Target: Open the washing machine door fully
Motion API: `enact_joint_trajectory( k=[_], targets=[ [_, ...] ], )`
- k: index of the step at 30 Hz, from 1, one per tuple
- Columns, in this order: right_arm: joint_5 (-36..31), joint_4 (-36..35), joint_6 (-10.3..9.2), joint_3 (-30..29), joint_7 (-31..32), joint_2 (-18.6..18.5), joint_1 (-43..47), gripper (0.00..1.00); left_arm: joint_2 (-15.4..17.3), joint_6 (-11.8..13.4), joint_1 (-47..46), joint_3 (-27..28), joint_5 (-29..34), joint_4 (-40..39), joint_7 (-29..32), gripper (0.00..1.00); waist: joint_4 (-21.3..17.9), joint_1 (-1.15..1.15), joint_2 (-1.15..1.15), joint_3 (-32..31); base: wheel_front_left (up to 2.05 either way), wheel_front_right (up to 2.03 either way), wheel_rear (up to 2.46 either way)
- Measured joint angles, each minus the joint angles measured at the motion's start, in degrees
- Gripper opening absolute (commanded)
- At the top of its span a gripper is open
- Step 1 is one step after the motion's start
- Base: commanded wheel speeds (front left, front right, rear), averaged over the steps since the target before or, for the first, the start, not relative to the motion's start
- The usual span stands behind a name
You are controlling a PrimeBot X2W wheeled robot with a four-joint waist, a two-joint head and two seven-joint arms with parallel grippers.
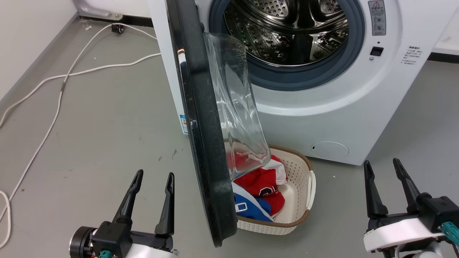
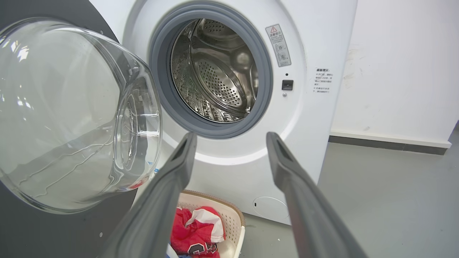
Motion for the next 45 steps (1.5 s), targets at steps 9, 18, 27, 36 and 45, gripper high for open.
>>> enact_joint_trajectory(
  k=[9, 18, 27, 36, 45],
  targets=[
    [-0.3, 0.0, 0.0, -0.1, 0.0, 0.1, 0.1, 1.0, 0.0, -0.1, 0.0, -0.2, 0.0, -0.1, 0.0, 0.0, 0.1, 0.0, 0.0, -0.1, 0.0, 0.0, 0.0],
    [-0.3, 0.2, 0.0, -0.7, 0.0, 0.2, 0.1, 1.0, 0.0, 0.7, -1.1, 2.3, -0.4, -3.8, 0.0, 0.0, 0.4, 0.0, 0.0, -0.2, 0.0, 0.0, 0.0],
    [0.6, 0.8, 0.0, -0.7, 0.0, 0.2, 0.0, 1.0, 0.0, 1.4, -9.0, 6.3, -0.5, -13.1, 0.0, 0.0, 1.0, 0.0, 0.0, -0.3, 0.0, 0.0, 0.0],
    [1.4, 1.8, 0.0, -0.1, 0.0, 0.2, 0.0, 1.0, 0.0, -0.5, -16.4, 2.7, 0.5, -22.2, -0.1, 0.0, 0.6, 0.01, 0.0, -0.5, 0.0, 0.0, 0.0],
    [2.0, 2.2, 0.0, -0.3, 0.0, 0.2, 0.0, 1.0, 0.4, -3.0, -14.3, -10.2, 0.4, -18.8, -0.1, 0.0, 0.3, 0.0, 0.0, -0.8, 0.0, 0.0, 0.0]
  ],
)
